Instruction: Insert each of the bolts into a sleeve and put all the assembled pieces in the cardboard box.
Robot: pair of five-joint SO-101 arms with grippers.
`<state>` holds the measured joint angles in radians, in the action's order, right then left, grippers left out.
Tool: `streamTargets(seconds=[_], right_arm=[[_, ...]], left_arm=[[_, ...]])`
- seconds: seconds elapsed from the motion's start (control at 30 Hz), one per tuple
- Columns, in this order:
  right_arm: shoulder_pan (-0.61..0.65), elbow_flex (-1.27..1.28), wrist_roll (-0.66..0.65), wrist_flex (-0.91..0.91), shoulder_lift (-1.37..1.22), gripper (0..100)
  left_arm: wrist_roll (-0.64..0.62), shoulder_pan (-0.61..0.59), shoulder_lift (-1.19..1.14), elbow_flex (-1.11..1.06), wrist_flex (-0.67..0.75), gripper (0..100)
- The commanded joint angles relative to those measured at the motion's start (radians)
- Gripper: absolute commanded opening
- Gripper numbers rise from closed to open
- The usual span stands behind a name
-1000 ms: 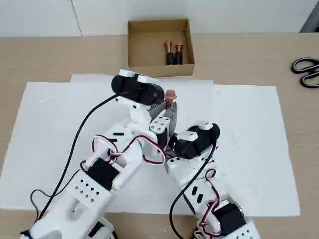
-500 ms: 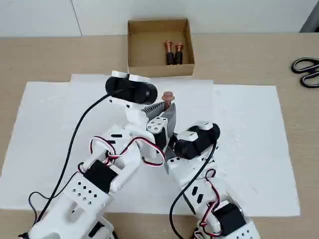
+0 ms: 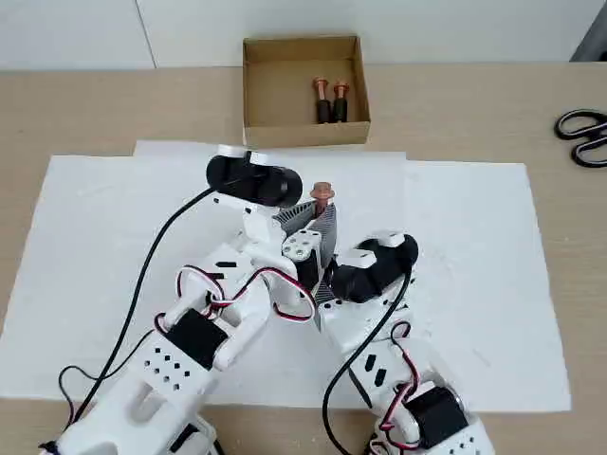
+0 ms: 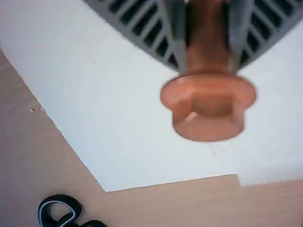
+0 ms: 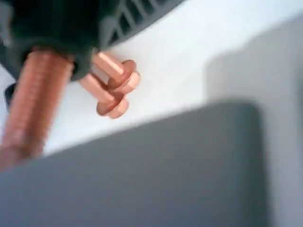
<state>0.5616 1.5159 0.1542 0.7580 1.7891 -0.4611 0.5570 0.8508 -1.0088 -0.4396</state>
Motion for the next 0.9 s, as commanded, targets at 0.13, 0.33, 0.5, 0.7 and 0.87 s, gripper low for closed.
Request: streamTargets(seconds=[0.13,0.33,0.5,0.7,0.87], right_arm=[[-0.001,-0.015,0.011,-0.024,0.007,0.4],[-0.012,-0.015,0.011,-0.024,0.007,0.4],[-0.022,-0.015,0.011,-0.024,0.007,0.4],[-0.022,-0.015,0.011,-0.024,0.007,0.4],[-0.022,-0.015,0.011,-0.024,0.007,0.4]], left_arm=[[0.002,0.005,0.029,0.045,-0.104,1],[0.041,0.005,0.029,0.059,-0.167,1],[0.044,0.041,0.029,0.065,-0.198,1],[0.089,0.041,0.029,0.064,-0.207,1],[0.092,0.043,0.029,0.071,-0.276,1]])
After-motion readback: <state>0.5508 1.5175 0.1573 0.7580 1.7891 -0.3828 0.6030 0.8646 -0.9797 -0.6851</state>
